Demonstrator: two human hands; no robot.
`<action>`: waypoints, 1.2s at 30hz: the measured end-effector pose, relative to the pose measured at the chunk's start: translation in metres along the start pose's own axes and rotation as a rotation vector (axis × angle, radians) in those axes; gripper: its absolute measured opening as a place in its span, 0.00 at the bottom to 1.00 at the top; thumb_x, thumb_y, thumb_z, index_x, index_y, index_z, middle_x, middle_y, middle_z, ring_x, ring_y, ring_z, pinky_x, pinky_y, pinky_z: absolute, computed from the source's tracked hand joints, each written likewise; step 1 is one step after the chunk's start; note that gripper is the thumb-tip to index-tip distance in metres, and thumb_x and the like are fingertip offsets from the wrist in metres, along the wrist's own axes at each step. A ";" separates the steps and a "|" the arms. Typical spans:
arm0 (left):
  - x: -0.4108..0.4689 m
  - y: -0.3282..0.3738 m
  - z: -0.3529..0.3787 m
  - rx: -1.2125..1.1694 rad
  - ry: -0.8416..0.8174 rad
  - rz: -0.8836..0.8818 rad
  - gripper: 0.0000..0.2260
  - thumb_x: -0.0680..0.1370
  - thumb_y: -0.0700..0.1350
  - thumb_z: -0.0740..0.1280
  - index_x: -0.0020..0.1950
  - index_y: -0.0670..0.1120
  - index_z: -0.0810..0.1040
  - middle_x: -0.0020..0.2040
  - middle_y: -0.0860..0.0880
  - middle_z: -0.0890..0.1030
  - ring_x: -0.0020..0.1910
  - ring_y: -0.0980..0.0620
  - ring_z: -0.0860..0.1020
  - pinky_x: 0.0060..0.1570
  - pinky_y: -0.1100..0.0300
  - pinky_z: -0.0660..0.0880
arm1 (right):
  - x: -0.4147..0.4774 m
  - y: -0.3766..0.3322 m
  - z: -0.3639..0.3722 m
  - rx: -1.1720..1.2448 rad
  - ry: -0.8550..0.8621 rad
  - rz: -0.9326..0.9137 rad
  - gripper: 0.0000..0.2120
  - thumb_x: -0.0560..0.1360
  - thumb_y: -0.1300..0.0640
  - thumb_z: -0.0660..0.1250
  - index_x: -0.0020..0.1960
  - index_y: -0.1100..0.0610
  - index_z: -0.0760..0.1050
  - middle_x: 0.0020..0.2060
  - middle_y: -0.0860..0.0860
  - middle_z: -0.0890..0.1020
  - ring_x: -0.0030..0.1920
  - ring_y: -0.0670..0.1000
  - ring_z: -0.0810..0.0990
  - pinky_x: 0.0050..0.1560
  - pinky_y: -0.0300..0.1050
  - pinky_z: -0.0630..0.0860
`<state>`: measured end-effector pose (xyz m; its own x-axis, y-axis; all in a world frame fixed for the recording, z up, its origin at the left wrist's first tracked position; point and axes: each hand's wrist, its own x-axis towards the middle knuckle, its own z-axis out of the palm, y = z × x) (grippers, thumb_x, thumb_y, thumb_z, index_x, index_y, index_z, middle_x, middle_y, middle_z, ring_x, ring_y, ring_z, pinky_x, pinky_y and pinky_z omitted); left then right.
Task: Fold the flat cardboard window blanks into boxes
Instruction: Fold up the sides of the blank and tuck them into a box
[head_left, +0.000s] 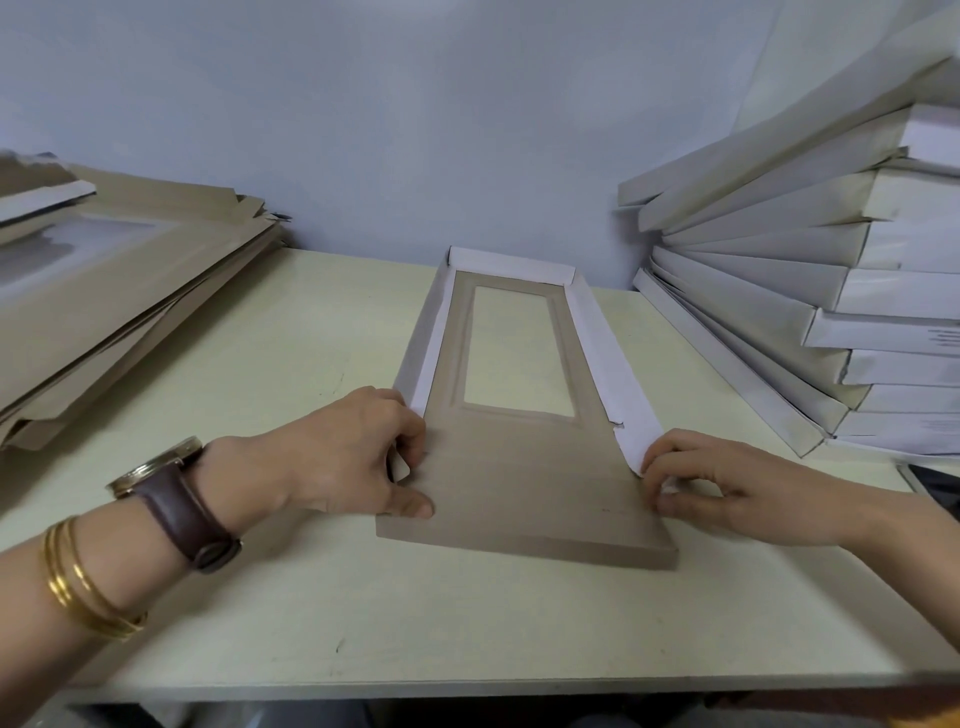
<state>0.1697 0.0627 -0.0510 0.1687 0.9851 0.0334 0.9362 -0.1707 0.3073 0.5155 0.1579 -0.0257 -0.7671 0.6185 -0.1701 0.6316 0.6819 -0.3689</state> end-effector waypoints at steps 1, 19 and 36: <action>0.000 0.000 0.000 0.003 0.000 -0.001 0.17 0.64 0.61 0.76 0.42 0.54 0.76 0.46 0.56 0.72 0.45 0.57 0.73 0.42 0.66 0.71 | 0.002 -0.001 0.001 -0.012 0.025 -0.001 0.06 0.80 0.55 0.63 0.46 0.48 0.78 0.49 0.44 0.76 0.49 0.48 0.76 0.52 0.45 0.74; 0.004 0.008 -0.005 0.022 -0.016 -0.054 0.19 0.63 0.61 0.77 0.41 0.53 0.73 0.45 0.56 0.76 0.46 0.55 0.75 0.44 0.61 0.75 | 0.039 -0.016 0.048 -0.284 0.565 0.180 0.07 0.80 0.58 0.61 0.46 0.59 0.75 0.37 0.51 0.74 0.41 0.56 0.72 0.41 0.52 0.70; 0.008 -0.007 -0.023 -0.097 -0.112 -0.078 0.05 0.74 0.43 0.68 0.48 0.50 0.81 0.45 0.54 0.82 0.42 0.58 0.79 0.41 0.69 0.74 | 0.037 -0.019 0.067 -0.314 0.698 0.125 0.06 0.74 0.72 0.65 0.43 0.63 0.76 0.35 0.56 0.73 0.34 0.58 0.68 0.33 0.52 0.70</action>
<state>0.1569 0.0722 -0.0307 0.1354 0.9859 -0.0983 0.9144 -0.0862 0.3955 0.4673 0.1420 -0.0863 -0.5053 0.7302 0.4598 0.7912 0.6048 -0.0909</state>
